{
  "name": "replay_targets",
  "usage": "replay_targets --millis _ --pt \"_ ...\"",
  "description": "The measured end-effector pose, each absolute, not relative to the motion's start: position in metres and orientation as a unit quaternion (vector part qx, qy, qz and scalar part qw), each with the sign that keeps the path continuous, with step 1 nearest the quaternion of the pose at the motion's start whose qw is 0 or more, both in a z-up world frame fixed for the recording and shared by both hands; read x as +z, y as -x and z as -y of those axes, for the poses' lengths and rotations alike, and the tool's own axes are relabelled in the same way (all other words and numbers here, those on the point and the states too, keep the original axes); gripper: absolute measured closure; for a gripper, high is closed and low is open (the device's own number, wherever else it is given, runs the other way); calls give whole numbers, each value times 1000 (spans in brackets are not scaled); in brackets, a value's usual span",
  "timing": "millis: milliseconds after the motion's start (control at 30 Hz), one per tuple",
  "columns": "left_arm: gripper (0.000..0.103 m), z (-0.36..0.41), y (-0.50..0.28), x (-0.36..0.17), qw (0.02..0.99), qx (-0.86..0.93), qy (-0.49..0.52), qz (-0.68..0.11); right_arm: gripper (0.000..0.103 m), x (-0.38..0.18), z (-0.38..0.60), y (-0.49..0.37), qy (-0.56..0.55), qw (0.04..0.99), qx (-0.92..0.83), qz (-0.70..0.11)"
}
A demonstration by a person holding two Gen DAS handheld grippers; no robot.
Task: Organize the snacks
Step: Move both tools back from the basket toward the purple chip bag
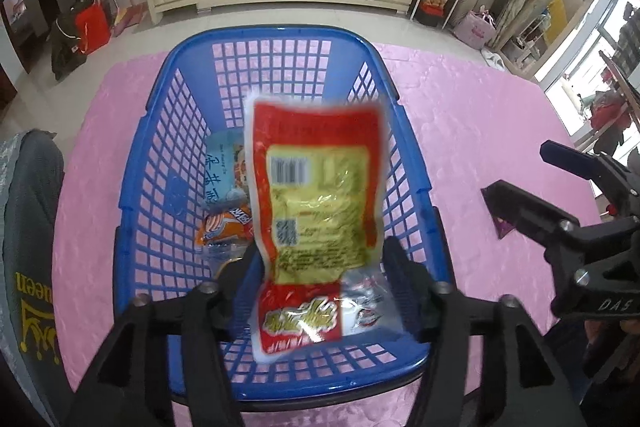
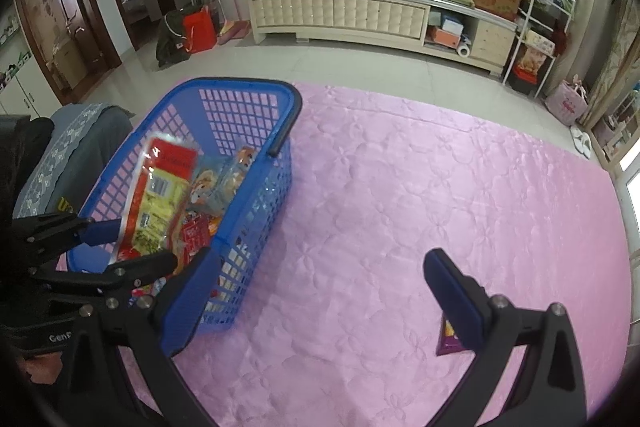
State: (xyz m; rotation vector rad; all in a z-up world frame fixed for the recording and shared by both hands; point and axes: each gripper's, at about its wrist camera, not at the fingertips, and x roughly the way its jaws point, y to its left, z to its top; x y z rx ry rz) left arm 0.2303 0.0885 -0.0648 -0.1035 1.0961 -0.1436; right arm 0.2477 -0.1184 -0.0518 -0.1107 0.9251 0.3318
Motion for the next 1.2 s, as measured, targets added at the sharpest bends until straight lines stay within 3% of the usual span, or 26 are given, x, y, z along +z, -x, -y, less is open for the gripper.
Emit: replay_targets --millis 100,733,1200 --pt "36 -85 -226 -61 850 -72 45 -520 0 -48 122 -245 50 881 158 -442" --pt "35 -44 -202 -20 874 -86 25 -478 0 -23 158 -223 36 894 145 -423" --pt "34 34 -204 -15 878 -131 -18 -461 0 -28 227 -212 18 899 105 -425"
